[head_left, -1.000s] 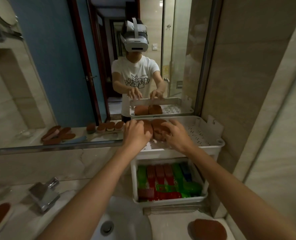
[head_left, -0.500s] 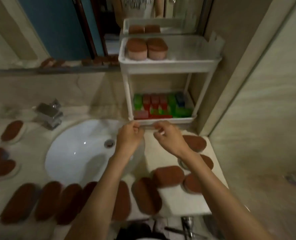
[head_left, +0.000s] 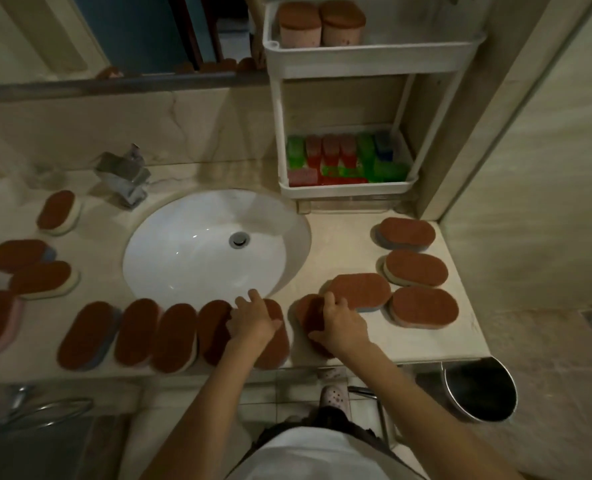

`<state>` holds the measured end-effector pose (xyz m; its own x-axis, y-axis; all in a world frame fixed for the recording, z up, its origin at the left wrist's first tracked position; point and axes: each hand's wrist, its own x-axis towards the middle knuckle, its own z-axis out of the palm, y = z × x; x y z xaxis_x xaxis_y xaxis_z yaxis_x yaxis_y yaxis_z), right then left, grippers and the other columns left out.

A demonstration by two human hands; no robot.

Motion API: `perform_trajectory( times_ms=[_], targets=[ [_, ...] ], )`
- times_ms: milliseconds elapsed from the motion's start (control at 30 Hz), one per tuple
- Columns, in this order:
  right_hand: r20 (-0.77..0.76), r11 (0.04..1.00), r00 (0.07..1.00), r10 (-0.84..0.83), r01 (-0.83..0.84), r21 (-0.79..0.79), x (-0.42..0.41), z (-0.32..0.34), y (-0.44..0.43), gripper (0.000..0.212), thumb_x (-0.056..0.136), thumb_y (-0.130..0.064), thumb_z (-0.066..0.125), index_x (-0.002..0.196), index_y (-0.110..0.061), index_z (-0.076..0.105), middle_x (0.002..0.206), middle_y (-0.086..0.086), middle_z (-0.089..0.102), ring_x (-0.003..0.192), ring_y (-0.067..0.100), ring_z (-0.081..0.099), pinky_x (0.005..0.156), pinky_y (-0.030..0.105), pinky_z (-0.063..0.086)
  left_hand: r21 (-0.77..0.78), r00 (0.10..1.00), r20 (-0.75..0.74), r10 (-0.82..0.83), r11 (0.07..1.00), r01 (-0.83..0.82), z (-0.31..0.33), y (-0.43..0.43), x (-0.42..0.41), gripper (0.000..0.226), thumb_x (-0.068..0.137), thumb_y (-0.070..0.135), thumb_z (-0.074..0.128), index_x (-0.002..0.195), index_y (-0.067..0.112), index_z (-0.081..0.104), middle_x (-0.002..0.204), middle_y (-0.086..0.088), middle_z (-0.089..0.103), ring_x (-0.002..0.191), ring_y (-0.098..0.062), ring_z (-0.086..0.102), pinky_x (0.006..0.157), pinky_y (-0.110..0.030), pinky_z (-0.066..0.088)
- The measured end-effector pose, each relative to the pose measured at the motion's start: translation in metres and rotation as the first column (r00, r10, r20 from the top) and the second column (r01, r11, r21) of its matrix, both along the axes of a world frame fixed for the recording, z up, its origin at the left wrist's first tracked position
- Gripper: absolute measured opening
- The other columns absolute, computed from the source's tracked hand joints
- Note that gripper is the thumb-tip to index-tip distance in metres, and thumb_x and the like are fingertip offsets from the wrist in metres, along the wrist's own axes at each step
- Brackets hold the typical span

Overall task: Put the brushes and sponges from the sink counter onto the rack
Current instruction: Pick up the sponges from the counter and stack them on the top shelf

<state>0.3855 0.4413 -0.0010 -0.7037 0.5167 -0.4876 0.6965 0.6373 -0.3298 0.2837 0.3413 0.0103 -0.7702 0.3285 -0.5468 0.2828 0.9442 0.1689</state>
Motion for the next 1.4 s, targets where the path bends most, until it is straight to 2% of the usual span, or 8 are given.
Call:
perform_trajectory(
  times_ms=[267, 533, 733, 933, 1033, 1133, 1267, 1400],
  targets=[
    [-0.095, 0.969, 0.967, -0.236, 0.242, 0.053, 0.002, -0.005, -0.026, 0.07, 0.075, -0.035, 0.075, 0.125, -0.002, 0.038, 0.127, 0.017, 0.044, 0.119, 0.034, 0.046, 0.094, 0.039, 0.045, 0.275, 0.978, 0.11, 0.176, 0.94, -0.2, -0.011, -0.019, 0.007, 0.077, 0.077, 0.03, 0.074, 0.136, 0.002, 0.033, 0.138, -0.02, 0.036, 0.119, -0.036, 0.052, 0.093, -0.037, 0.048],
    [-0.338, 0.904, 0.843, -0.419, 0.424, -0.064, 0.004, 0.019, -0.03, 0.05, 0.08, -0.026, 0.069, 0.116, -0.001, 0.044, 0.115, 0.021, 0.06, 0.106, 0.037, 0.059, 0.082, 0.04, 0.049, 0.601, 0.928, 0.206, 0.311, 0.708, -0.371, 0.011, -0.02, 0.0, 0.05, 0.079, 0.014, 0.068, 0.122, 0.007, 0.042, 0.126, -0.015, 0.041, 0.106, -0.029, 0.052, 0.073, -0.027, 0.041],
    [-0.584, 0.855, 0.657, -0.477, 0.502, -0.133, -0.013, 0.093, -0.002, 0.05, 0.08, -0.032, 0.067, 0.117, -0.007, 0.045, 0.109, 0.015, 0.064, 0.1, 0.033, 0.062, 0.072, 0.035, 0.047, 0.803, 0.942, 0.223, 0.25, 0.5, -0.323, 0.081, 0.009, -0.017, 0.043, 0.085, 0.013, 0.064, 0.123, 0.01, 0.042, 0.102, -0.001, 0.051, 0.089, -0.015, 0.05, 0.074, -0.025, 0.039],
    [-0.763, 0.837, 0.461, -0.453, 0.514, -0.186, -0.029, 0.173, 0.038, 0.053, 0.082, -0.03, 0.067, 0.118, -0.01, 0.035, 0.086, 0.0, 0.055, 0.08, 0.023, 0.061, 0.071, 0.035, 0.048, 0.929, 0.975, 0.102, 0.196, 0.331, -0.163, 0.156, 0.055, -0.044, 0.045, 0.086, 0.015, 0.063, 0.124, 0.011, 0.04, 0.106, 0.0, 0.05, 0.092, -0.014, 0.052, 0.066, -0.019, 0.042],
    [-0.806, 0.843, 0.398, -0.438, 0.494, -0.215, -0.042, 0.205, 0.065, 0.046, 0.083, -0.026, 0.067, 0.112, -0.01, 0.035, 0.075, -0.011, 0.043, 0.066, 0.011, 0.048, 0.068, 0.03, 0.041, 0.956, 0.981, 0.056, 0.187, 0.272, -0.106, 0.186, 0.08, -0.059, 0.046, 0.085, 0.015, 0.064, 0.125, 0.011, 0.041, 0.117, -0.008, 0.055, 0.103, -0.023, 0.057, 0.083, -0.032, 0.05],
    [-0.82, 0.835, 0.354, -0.449, 0.492, -0.245, -0.059, 0.229, 0.094, 0.035, 0.083, -0.025, 0.066, 0.1, -0.012, 0.038, 0.074, -0.009, 0.046, 0.064, 0.007, 0.046, 0.068, 0.027, 0.038, 0.967, 0.982, 0.039, 0.186, 0.239, -0.084, 0.211, 0.104, -0.072, 0.044, 0.085, 0.018, 0.064, 0.123, 0.012, 0.042, 0.121, -0.011, 0.056, 0.109, -0.028, 0.058, 0.092, -0.044, 0.052],
    [-0.815, 0.823, 0.279, -0.508, 0.438, -0.362, -0.088, 0.255, 0.143, 0.026, 0.085, -0.028, 0.064, 0.097, -0.014, 0.046, 0.088, 0.001, 0.056, 0.084, 0.019, 0.057, 0.072, 0.033, 0.046, 0.967, 0.985, 0.065, 0.158, 0.232, -0.101, 0.245, 0.136, -0.095, 0.041, 0.09, 0.022, 0.059, 0.125, 0.013, 0.038, 0.109, -0.001, 0.047, 0.096, -0.021, 0.053, 0.083, -0.038, 0.052],
    [-0.795, 0.785, 0.232, -0.56, 0.456, -0.42, -0.12, 0.269, 0.205, 0.023, 0.085, -0.031, 0.063, 0.094, -0.014, 0.049, 0.103, 0.01, 0.061, 0.097, 0.025, 0.059, 0.078, 0.036, 0.047, 0.962, 0.986, 0.056, 0.156, 0.256, -0.095, 0.269, 0.171, -0.126, 0.045, 0.092, 0.024, 0.056, 0.129, 0.013, 0.034, 0.123, -0.007, 0.048, 0.103, -0.026, 0.053, 0.076, -0.035, 0.047]
  ],
)
